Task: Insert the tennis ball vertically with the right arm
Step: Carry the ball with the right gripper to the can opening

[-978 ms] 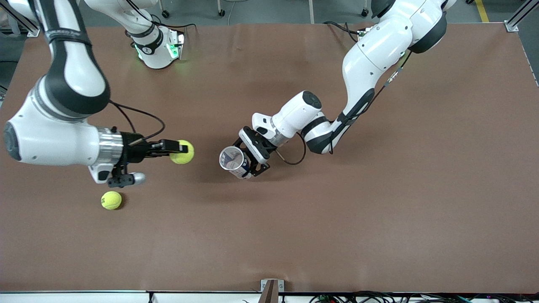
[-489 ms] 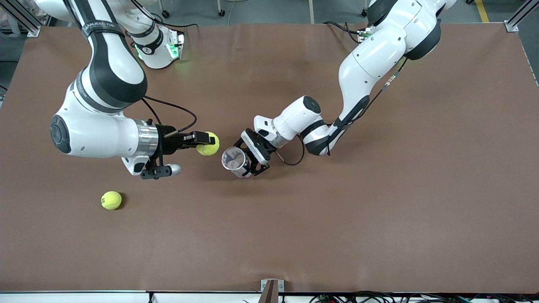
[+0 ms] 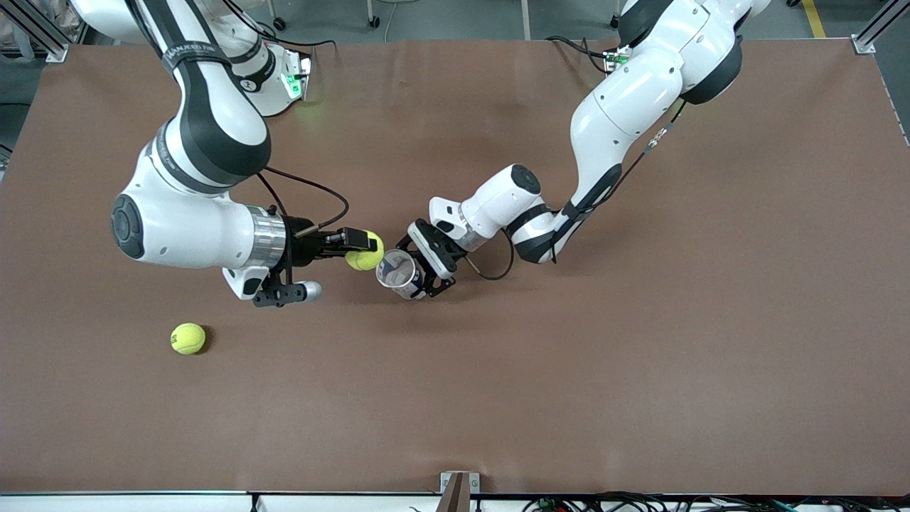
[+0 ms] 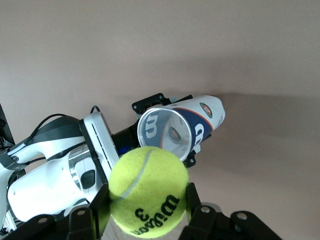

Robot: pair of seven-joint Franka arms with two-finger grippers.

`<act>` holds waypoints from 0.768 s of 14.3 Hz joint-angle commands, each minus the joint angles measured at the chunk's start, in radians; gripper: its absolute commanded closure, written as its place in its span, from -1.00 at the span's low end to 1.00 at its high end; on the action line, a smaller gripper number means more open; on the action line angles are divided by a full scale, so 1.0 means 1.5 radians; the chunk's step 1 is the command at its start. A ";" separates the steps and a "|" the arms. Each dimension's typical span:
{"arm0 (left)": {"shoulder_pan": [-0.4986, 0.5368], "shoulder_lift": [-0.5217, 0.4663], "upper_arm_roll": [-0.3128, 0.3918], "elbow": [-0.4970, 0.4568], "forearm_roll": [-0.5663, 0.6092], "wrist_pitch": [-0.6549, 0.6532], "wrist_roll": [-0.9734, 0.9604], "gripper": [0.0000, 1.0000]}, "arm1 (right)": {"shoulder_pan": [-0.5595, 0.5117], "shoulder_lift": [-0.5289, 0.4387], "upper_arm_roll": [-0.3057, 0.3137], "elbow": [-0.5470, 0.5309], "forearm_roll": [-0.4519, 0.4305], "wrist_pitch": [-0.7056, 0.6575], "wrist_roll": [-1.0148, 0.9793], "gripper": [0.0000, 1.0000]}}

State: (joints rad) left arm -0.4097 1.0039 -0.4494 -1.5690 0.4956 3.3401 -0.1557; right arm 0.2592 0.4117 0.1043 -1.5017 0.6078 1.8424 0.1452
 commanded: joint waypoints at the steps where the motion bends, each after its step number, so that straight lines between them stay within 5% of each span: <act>1: -0.019 0.007 0.020 0.014 -0.003 0.010 0.006 -0.50 | 0.010 0.011 -0.005 -0.007 0.001 0.029 0.003 0.43; 11: -0.024 0.011 0.024 0.014 -0.003 0.010 0.006 -0.51 | 0.037 0.035 -0.005 -0.012 -0.027 0.077 0.005 0.40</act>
State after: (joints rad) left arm -0.4277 1.0043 -0.4281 -1.5674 0.4956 3.3439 -0.1542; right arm 0.2913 0.4664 0.1039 -1.5123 0.5815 1.9361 0.1451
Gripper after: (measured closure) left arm 0.242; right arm 0.370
